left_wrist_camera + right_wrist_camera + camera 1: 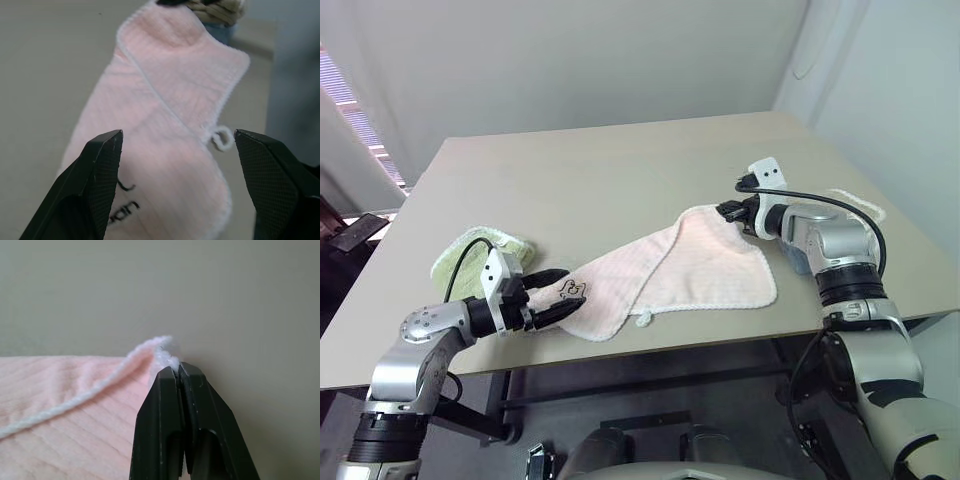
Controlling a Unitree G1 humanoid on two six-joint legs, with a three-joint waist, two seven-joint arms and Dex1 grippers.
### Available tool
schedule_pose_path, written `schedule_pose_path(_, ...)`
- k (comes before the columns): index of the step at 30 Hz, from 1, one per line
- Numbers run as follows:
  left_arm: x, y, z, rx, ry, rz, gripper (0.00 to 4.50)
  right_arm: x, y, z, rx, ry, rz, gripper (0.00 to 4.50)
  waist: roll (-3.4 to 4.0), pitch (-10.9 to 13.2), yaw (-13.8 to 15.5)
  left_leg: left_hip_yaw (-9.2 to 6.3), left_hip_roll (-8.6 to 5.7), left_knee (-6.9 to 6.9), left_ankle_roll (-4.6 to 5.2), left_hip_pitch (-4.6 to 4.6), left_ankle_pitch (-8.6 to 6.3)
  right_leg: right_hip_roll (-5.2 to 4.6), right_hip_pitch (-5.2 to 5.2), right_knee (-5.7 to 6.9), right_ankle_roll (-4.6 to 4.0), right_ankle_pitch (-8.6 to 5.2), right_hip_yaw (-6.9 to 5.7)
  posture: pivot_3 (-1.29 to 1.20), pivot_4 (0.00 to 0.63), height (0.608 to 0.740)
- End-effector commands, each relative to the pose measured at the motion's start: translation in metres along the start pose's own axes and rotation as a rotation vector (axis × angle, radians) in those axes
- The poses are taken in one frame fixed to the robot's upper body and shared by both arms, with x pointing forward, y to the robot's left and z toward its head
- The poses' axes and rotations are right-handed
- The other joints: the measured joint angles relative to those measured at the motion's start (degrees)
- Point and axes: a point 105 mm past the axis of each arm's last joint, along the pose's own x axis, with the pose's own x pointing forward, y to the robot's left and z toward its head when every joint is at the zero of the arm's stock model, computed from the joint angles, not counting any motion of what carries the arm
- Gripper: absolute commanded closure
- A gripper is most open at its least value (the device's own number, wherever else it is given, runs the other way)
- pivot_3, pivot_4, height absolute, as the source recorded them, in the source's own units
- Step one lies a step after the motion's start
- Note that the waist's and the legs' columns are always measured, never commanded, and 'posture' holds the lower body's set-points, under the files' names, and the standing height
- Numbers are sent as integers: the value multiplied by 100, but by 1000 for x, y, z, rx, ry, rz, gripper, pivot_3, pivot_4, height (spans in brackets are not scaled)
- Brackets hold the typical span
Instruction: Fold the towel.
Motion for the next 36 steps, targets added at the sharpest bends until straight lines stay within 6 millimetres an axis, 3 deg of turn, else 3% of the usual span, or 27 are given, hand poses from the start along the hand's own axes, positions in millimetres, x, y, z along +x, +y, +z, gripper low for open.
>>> schedule_pose_path(1, -2, -2, 5, 56, 6, -7, 745, -5, 6, 24, -53, -80, -1, 4480, 0, 0, 4, 0, 0, 0, 0, 0, 0, 0, 0, 0, 0, 0, 0, 0, 0, 737)
schedule_pose_path(7, -4, 3, -9, 66, 70, 8, 745, -13, 8, 39, -75, -124, -2, 4480, 1, 1, -7, 0, 0, -2, 0, -1, 0, 0, -1, 0, 0, 0, 0, 0, 0, 737)
schedule_pose_path(13, 2, 19, -26, 68, 113, 44, 745, -19, 9, 43, -101, -108, 9, 4480, 1, 1, 10, 0, 0, 0, 0, -1, 0, 0, 0, 0, 0, 0, 0, 0, 0, 737)
schedule_pose_path(20, 11, -9, -26, 148, 81, -115, 745, -19, 9, 36, -106, -82, -5, 4480, 1, 0, -13, 2, 0, -4, 3, -3, -2, -2, -2, -6, 10, 5, 0, 0, 0, 737)
schedule_pose_path(24, 30, -34, -23, 179, 64, -196, 745, -19, 10, 35, -118, -75, -11, 4480, 1, 1, -2, 1, 1, -3, 3, -3, -2, -2, -1, -5, 9, 5, 0, 0, 0, 737)
schedule_pose_path(27, 44, -42, -27, 268, 124, -230, 745, -18, 10, 34, -117, -71, -14, 4480, 1, 1, 12, 2, 1, 3, 3, -3, -2, -3, 4, -5, 7, 4, 0, 0, 0, 737)
schedule_pose_path(32, 72, -27, -27, 393, 191, -154, 745, -17, 3, 27, -96, -55, -44, 4480, 1, 0, 67, 2, 1, 6, 3, -2, -1, -1, 4, 0, 8, 4, -1, 0, 0, 737)
schedule_pose_path(36, 75, -23, -22, 391, 226, -155, 745, -17, 0, 21, -81, -44, -63, 4480, 0, 0, 80, 3, 1, 3, 3, -2, -1, 0, 0, -1, 20, 11, -1, 0, 0, 737)
